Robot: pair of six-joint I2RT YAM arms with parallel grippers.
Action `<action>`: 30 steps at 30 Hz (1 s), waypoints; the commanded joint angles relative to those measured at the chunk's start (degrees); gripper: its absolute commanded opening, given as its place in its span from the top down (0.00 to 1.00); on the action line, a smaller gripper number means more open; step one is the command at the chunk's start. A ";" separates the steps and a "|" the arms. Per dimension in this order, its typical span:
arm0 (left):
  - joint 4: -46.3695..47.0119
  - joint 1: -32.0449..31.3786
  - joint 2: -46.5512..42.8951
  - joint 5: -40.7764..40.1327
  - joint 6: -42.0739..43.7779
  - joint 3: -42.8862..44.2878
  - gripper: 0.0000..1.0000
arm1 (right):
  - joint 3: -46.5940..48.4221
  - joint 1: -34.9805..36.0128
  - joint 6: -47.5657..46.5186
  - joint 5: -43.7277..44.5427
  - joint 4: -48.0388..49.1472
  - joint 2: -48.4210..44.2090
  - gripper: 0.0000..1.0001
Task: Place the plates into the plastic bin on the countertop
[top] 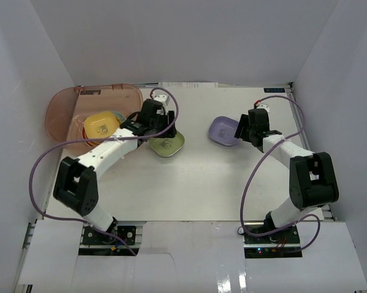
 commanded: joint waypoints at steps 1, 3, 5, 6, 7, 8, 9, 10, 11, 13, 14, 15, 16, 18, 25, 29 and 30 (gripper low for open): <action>0.48 -2.90 5.38 1.23 1.44 1.06 0.32 | 2.75 -1.23 3.06 -2.35 2.77 2.91 0.32; 0.75 -3.26 9.08 1.50 1.44 1.85 0.32 | 2.93 -1.76 3.94 -3.57 3.21 4.58 0.37; 0.66 -3.70 12.41 1.50 2.58 2.47 0.32 | 3.01 -2.20 4.56 -4.37 4.26 5.55 0.40; 0.49 -4.05 13.30 3.85 2.85 2.91 0.32 | 3.36 -2.81 5.08 -6.03 4.70 6.69 0.43; 0.31 -4.23 14.26 4.39 3.28 3.00 0.32 | 3.63 -3.08 5.35 -6.48 4.79 7.22 0.43; 0.31 -4.75 15.58 4.22 3.29 3.09 0.32 | 3.89 -3.43 5.79 -6.48 4.97 8.10 0.44; 0.31 -5.10 16.20 4.05 3.38 3.00 0.32 | 3.89 -3.60 5.97 -6.66 5.32 8.37 0.45; 0.22 -5.28 16.90 3.70 4.07 2.91 0.33 | 3.98 -3.87 6.23 -7.27 5.67 8.80 0.47; -0.21 -5.46 17.61 3.17 4.17 3.17 0.33 | 4.15 -4.48 6.49 -7.97 5.93 9.24 0.48; -1.18 -6.07 19.37 2.46 4.43 3.35 0.33 | 4.33 -4.83 7.02 -9.29 6.55 10.56 0.50; -1.19 -6.25 19.72 2.46 4.52 3.26 0.34 | 4.33 -5.01 7.11 -9.64 6.64 10.91 0.51; -1.45 -6.60 20.42 -0.49 4.61 3.35 0.36 | 4.24 -5.19 7.28 -10.34 7.34 11.53 0.55; -1.62 -6.69 20.60 -1.31 4.69 3.44 0.45 | 4.07 -5.27 7.55 -10.70 7.69 11.79 0.58; -1.80 -6.95 21.04 -2.37 4.61 3.61 0.61 | 3.89 -5.36 7.81 -11.49 8.13 12.50 0.64; -3.55 -9.50 16.14 -6.68 4.61 8.52 1.00 | 1.61 -5.63 8.34 -11.23 10.15 9.61 0.91; -6.45 -9.59 10.77 -7.28 4.25 16.23 1.00 | -0.94 -5.63 8.25 -10.26 10.68 1.72 0.92; -8.29 -9.59 9.89 -8.25 4.52 18.18 1.00 | -2.16 -5.63 8.08 -10.17 10.77 0.21 0.92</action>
